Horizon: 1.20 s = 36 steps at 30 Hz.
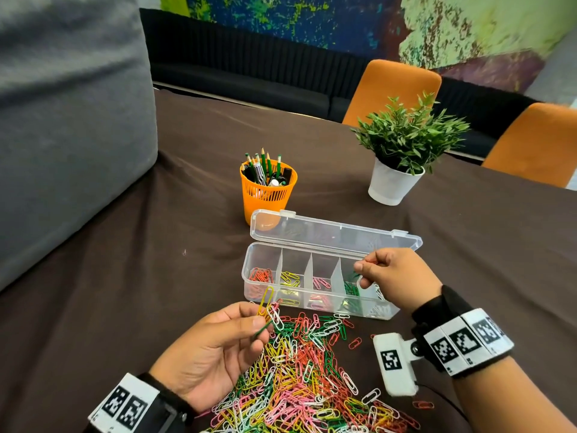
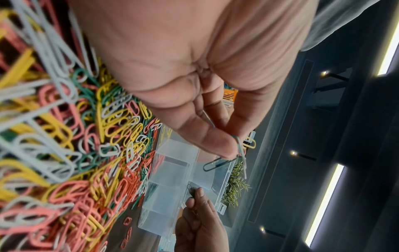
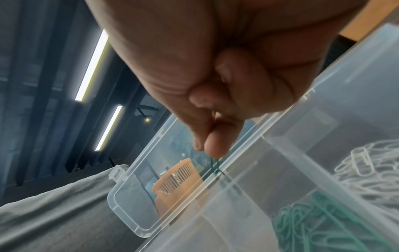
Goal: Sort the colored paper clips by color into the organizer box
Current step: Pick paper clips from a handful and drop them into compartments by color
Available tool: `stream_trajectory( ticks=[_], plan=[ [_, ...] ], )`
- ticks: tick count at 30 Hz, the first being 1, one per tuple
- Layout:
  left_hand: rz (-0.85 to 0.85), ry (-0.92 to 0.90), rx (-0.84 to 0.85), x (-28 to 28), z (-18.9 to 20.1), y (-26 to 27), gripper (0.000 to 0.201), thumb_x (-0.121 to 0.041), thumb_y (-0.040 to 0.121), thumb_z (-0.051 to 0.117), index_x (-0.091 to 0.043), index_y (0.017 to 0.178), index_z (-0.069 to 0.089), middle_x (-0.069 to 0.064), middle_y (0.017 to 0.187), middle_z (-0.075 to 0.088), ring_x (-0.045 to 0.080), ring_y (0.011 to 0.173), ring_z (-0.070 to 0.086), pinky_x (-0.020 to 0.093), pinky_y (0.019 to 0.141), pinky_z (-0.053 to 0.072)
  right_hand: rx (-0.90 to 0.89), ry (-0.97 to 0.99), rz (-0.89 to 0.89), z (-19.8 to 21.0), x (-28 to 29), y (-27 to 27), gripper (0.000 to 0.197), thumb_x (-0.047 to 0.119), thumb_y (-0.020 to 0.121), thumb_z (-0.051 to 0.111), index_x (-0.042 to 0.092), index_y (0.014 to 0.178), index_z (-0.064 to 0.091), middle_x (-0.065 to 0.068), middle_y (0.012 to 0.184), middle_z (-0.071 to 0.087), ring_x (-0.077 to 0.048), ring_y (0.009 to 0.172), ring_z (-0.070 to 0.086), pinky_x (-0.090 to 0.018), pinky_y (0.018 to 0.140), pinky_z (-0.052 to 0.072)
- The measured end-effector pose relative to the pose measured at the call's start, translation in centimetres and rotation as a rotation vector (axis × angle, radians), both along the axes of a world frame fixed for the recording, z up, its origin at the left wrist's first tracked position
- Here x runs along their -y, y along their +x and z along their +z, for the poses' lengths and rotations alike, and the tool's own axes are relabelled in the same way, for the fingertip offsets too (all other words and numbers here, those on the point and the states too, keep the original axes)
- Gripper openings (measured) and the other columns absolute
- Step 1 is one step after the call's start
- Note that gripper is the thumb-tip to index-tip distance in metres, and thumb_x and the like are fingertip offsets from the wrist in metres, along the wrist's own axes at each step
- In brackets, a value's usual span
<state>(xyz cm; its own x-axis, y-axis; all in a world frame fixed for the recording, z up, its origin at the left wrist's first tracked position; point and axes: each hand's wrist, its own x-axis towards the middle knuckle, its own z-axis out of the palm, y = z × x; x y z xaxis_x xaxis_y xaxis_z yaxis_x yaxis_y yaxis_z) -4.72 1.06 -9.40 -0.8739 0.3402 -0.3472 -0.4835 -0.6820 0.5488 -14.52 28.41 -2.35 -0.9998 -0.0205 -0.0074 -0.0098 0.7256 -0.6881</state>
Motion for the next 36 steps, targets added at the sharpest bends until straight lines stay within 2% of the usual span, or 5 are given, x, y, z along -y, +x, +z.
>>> stream_trajectory(
  ticks=[15,22,28,32,36],
  plan=[
    [0.011,0.003,-0.003,0.0,0.1,0.0,0.051,0.001,0.036,0.098,-0.001,0.08,0.074,0.022,0.078,0.064,0.018,0.058,0.065,0.023,0.05,0.058,0.049,-0.031,-0.038,0.0,-0.9,-0.4,0.013,0.028,0.086,0.072,0.019,0.078,0.079,0.004,0.061,0.068,-0.002,0.036,0.043,-0.017,0.047,0.035],
    [0.0,0.014,-0.013,0.1,0.3,0.1,0.042,0.003,0.043,0.094,0.0,0.08,0.073,0.022,0.078,0.064,0.018,0.058,0.065,0.023,0.05,0.058,0.293,-0.613,-0.086,0.0,-0.7,0.2,0.023,0.024,0.091,0.064,0.004,0.094,0.075,-0.003,0.055,0.032,-0.01,0.042,0.017,-0.016,0.04,0.013],
    [-0.011,-0.002,0.001,-0.1,0.7,0.2,0.041,0.001,0.048,0.093,-0.001,0.083,0.072,0.021,0.079,0.063,0.018,0.059,0.064,0.023,0.051,0.058,0.144,-0.187,0.237,0.8,6.6,0.2,0.024,0.035,0.092,0.063,0.018,0.087,0.079,0.013,0.036,0.04,-0.005,0.035,0.034,-0.014,0.039,0.027],
    [0.017,-0.001,0.0,0.1,1.2,0.3,0.032,0.001,0.053,0.088,-0.003,0.08,0.073,0.02,0.076,0.062,0.017,0.057,0.062,0.021,0.05,0.057,0.067,-0.016,0.33,0.3,11.8,-1.4,0.044,0.045,0.093,0.059,0.006,0.086,0.077,0.014,0.056,0.066,0.001,0.055,0.059,-0.02,0.058,0.044],
    [0.05,0.037,-0.009,0.7,1.7,0.4,0.017,0.005,0.066,0.08,-0.002,0.079,0.072,0.02,0.076,0.062,0.018,0.057,0.062,0.021,0.049,0.056,0.157,-0.067,0.233,-0.3,12.5,-2.3,0.064,0.06,0.095,0.043,0.005,0.096,0.076,0.004,0.052,0.048,-0.007,0.042,0.042,-0.027,0.048,0.035]
  ],
)
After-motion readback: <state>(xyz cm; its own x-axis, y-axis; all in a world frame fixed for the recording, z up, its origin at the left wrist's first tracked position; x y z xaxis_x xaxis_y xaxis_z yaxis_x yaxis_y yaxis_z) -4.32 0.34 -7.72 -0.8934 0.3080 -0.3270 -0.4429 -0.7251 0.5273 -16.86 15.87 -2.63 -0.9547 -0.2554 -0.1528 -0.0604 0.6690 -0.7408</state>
